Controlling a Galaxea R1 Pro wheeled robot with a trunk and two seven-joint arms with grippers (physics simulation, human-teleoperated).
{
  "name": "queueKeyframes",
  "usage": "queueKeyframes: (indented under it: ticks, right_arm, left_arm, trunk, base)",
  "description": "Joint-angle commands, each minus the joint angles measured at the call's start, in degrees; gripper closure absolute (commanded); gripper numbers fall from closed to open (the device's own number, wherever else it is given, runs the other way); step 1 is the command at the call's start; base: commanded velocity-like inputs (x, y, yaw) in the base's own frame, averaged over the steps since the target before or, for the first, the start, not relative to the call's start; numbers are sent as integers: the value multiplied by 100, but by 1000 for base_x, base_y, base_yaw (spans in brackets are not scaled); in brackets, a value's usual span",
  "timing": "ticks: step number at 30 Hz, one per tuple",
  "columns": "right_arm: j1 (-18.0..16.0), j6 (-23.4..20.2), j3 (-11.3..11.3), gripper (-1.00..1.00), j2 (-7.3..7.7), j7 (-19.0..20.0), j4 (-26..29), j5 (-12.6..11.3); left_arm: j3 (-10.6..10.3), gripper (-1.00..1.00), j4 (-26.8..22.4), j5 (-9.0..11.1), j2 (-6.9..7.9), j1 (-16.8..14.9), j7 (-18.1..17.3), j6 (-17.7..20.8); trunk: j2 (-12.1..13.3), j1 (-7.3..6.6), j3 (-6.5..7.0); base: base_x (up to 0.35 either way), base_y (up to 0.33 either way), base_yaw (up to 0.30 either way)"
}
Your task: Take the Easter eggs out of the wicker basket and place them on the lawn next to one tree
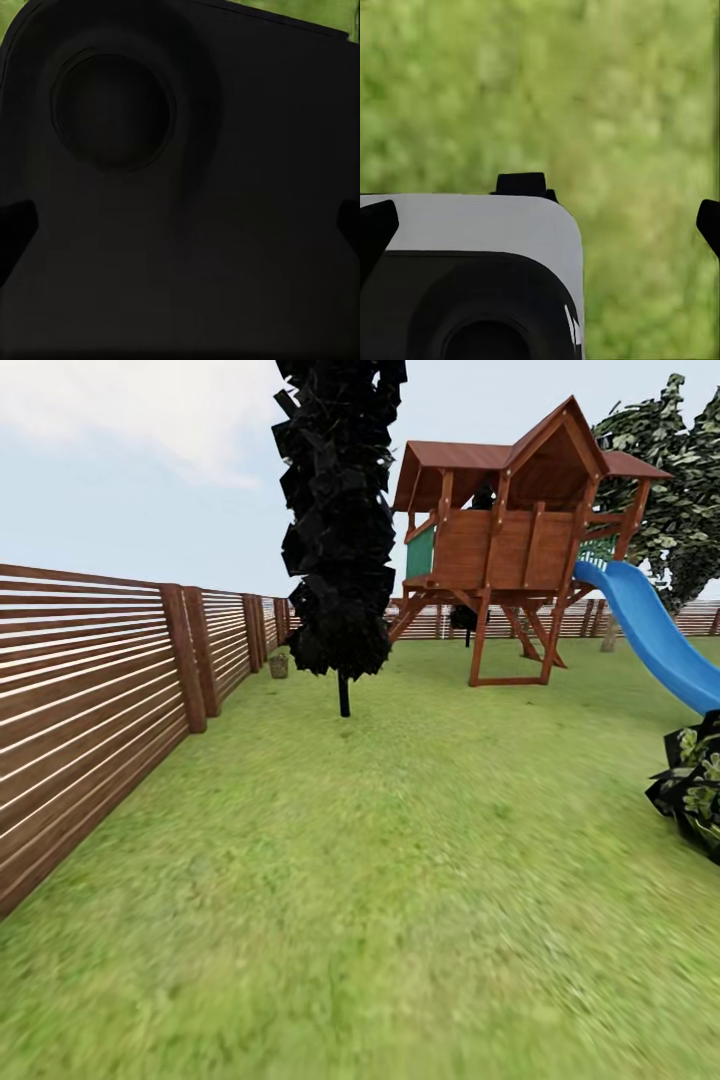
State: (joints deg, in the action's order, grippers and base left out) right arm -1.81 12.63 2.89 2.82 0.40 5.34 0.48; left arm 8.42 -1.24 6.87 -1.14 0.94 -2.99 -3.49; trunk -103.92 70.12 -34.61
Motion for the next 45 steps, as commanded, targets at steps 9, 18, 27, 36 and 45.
queueKeyframes:
  ticks: [9,18,27,36,45]
  right_arm:
    - [-2,20,32,-100,-1,4,-6,5]
    - [-3,20,36,-100,-1,4,-6,5]
    - [-2,20,36,-100,-1,4,-6,5]
    - [-3,20,36,-100,-1,4,-6,0]
    - [-3,20,36,-100,-1,4,-6,-3]
  left_arm:
    - [19,-100,-8,60,0,3,-26,-2]
    - [19,-100,-8,60,0,3,-26,-2]
    - [19,-100,-8,60,0,3,-26,-2]
    - [19,-100,-8,57,0,3,-26,-2]
    - [19,-100,-8,60,0,3,-34,-2]
  trunk:
    - [-2,3,-5]
    - [-2,3,-5]
    - [-2,3,-5]
    - [-2,3,-5]
    - [-2,3,-5]
  base:
    - [327,-109,0]
    - [327,-109,0]
    - [327,-109,0]
    - [327,-109,0]
    - [327,-109,0]
